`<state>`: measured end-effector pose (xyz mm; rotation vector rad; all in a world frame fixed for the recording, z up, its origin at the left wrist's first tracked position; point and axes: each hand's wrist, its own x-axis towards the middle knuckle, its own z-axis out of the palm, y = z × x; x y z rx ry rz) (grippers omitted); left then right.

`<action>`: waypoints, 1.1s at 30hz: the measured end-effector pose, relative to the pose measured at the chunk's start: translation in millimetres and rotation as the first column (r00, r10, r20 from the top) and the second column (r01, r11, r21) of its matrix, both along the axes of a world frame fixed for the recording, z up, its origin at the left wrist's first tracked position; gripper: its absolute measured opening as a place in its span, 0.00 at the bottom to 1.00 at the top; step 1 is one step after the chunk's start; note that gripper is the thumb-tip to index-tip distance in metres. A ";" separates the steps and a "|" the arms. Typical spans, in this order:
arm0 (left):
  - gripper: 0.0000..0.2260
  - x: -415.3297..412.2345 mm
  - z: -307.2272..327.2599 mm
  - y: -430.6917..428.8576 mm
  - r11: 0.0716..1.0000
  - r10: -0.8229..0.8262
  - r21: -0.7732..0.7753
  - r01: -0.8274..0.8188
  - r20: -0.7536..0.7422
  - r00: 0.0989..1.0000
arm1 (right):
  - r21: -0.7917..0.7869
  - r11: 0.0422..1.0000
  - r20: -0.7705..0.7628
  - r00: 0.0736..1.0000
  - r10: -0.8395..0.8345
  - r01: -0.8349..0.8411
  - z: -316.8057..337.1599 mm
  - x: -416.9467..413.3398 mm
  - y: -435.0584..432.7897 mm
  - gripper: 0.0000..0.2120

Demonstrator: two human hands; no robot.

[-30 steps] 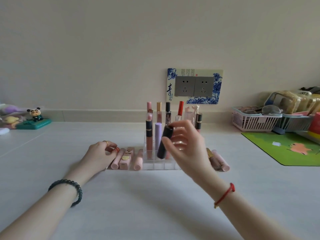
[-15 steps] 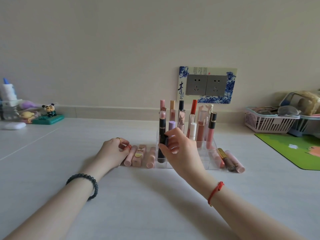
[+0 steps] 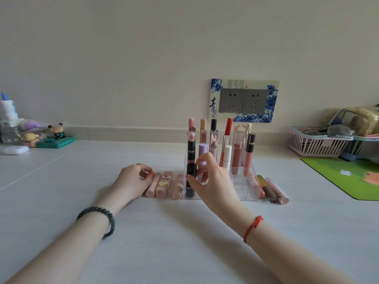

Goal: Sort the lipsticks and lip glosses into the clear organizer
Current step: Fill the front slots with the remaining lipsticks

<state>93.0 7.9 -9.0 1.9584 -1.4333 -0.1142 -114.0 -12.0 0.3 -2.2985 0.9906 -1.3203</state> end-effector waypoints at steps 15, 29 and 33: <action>0.10 1.9 -1.1 -0.2 1.000 -0.021 -0.002 0.021 -0.005 1.000 | 0.074 0.856 -0.057 0.859 -0.509 0.512 38.2 -136.1 -59.3 0.05; 0.09 1.3 -1.6 0.9 1.000 -0.015 -0.011 0.015 -0.010 1.000 | 0.336 0.762 -0.416 0.813 -0.407 0.553 3.4 -112.8 -105.8 0.12; 0.09 1.0 -1.7 0.5 1.000 -0.011 -0.021 0.011 -0.010 1.000 | 0.425 0.700 -0.528 0.785 -0.323 0.574 13.0 -109.9 -116.1 0.16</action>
